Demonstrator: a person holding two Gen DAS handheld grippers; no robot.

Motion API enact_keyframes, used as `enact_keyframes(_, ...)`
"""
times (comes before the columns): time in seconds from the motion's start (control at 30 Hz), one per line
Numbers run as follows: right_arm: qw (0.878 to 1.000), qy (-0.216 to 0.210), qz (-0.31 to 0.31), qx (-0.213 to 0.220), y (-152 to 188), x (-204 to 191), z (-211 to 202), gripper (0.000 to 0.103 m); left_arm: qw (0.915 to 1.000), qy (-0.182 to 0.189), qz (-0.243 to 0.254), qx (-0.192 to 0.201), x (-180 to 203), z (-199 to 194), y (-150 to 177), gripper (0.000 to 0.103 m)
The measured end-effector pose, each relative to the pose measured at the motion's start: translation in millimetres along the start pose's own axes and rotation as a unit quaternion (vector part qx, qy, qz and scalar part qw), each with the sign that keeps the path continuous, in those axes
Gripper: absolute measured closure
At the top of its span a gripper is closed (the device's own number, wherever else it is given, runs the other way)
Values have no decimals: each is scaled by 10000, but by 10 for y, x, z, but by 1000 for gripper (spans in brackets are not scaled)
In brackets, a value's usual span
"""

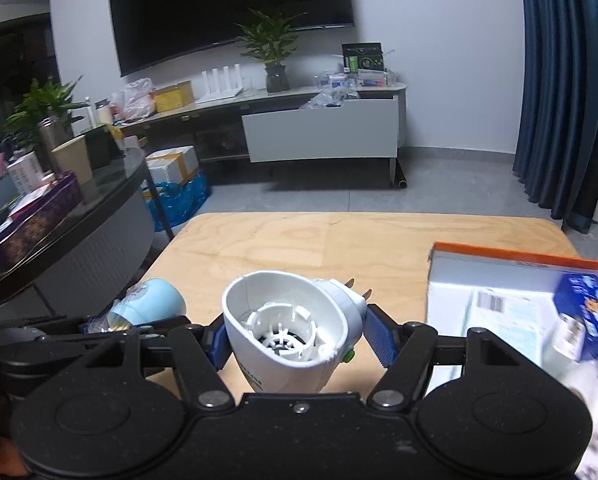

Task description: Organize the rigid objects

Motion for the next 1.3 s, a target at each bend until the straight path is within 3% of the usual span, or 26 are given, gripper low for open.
enact_keyframes(0.33, 9996, 63, -152, 218, 100, 77, -781, 23, 9997, 204, 79, 148, 321, -525, 97, 55)
enact_keyframes(0.77, 9984, 326, -97, 452, 236, 329, -1375, 23, 9978, 540, 280, 256, 643, -783, 264, 57)
enact_keyframes(0.83, 9983, 329, -100, 471, 251, 345, -1416, 23, 9974, 599, 305, 276, 665, -803, 279, 69)
enact_keyframes(0.9, 9983, 343, -81, 468, 271, 371, -1438, 23, 9970, 627, 353, 279, 687, -831, 311, 72)
enact_keyframes(1.0, 9982, 401, -17, 439, 328, 429, -1449, 23, 9969, 614, 408, 288, 646, -735, 394, 72)
enact_keyframes(1.1, 9980, 481, 1, 408, 396, 483, -1485, 23, 9979, 646, -18, -11, 432, -572, 572, 72)
enact_keyframes(1.23, 9976, 551, 110, 402, 450, 597, -1555, 23, 9983, 558, -183, -65, 151, -608, 723, 72)
enact_keyframes(1.3, 9974, 551, 185, 425, 453, 630, -1558, 23, 9978, 520, -396, -129, 69, -670, 723, 59)
Point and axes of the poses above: each gripper's, at about its wrist camera, not at the fingertips, and z roughly the way its jaws point, x to its right, y to its underside, the point moved 2 cm from there along z, roughly the way its jaws point, and after that the axes turned 14 degrees about x, right-handed, at the moved point
